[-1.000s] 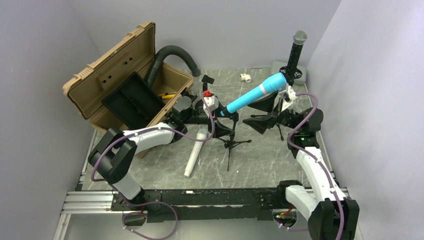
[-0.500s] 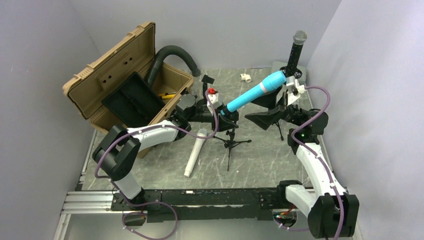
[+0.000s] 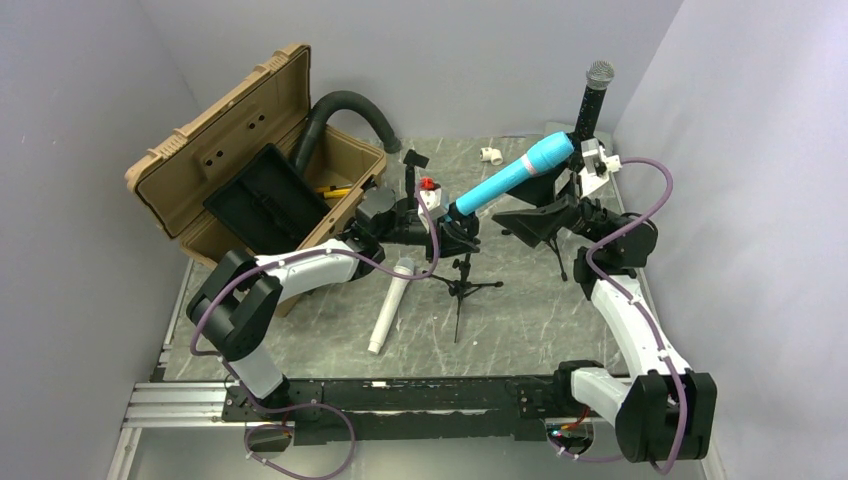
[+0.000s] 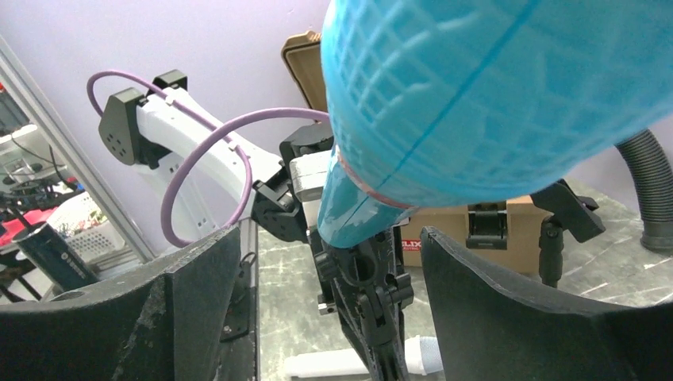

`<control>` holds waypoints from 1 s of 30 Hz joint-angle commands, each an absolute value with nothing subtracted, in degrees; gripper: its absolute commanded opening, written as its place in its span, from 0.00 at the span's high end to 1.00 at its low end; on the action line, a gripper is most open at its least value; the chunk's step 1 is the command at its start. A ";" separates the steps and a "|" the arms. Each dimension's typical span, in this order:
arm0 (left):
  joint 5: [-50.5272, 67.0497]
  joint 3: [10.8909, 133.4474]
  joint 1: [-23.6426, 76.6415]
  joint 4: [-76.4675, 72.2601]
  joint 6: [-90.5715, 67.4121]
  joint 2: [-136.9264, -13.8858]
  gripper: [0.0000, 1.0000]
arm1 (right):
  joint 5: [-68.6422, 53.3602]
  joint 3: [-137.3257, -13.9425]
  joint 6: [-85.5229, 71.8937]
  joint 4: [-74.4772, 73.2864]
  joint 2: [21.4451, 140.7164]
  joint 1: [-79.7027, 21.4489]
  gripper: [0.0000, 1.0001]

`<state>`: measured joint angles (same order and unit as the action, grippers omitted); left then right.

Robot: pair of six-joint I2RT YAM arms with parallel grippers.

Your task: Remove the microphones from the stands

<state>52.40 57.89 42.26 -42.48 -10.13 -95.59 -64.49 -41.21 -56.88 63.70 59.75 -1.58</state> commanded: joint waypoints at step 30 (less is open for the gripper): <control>51.55 52.21 45.21 -45.03 -5.37 -94.66 1.00 | -60.62 -47.98 -66.76 76.92 65.77 -1.91 1.00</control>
